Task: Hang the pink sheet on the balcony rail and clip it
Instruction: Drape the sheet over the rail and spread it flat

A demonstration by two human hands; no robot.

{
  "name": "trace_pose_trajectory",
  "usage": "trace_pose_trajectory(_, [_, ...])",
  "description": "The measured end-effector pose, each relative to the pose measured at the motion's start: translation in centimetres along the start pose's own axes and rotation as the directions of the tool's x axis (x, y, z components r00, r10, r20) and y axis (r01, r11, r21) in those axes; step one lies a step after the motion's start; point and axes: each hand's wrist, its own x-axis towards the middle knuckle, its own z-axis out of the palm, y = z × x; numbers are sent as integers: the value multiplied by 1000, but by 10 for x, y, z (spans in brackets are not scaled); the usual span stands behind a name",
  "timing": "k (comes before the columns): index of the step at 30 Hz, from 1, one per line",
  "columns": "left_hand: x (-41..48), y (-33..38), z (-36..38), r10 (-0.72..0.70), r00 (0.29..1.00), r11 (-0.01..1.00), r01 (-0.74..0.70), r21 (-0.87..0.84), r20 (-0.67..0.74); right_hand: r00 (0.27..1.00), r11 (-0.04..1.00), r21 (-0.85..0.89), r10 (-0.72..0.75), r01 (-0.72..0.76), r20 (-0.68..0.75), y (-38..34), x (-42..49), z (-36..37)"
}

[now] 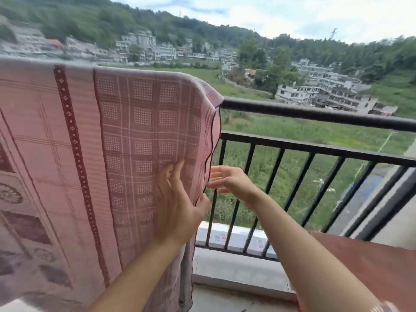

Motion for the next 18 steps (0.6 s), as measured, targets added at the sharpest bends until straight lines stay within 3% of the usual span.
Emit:
trace_pose_trajectory(5, [-18,24,18,-236,968,972,236,-3,-83,981,996,42,-87,81,173,4,7,-1])
trace_pose_trajectory(10, [-12,40,22,-315,917,949,307,-72,-247,976,991,111,-97,77,195,15,15,17])
trace_pose_trajectory(15, [-15,44,19,-299,925,927,340,158,-235,957,994,58,-101,89,271,55,19,34])
trace_pose_trajectory(18, [-14,40,15,-361,909,884,405,232,-209,955,995,-7,-93,99,283,67,20,39])
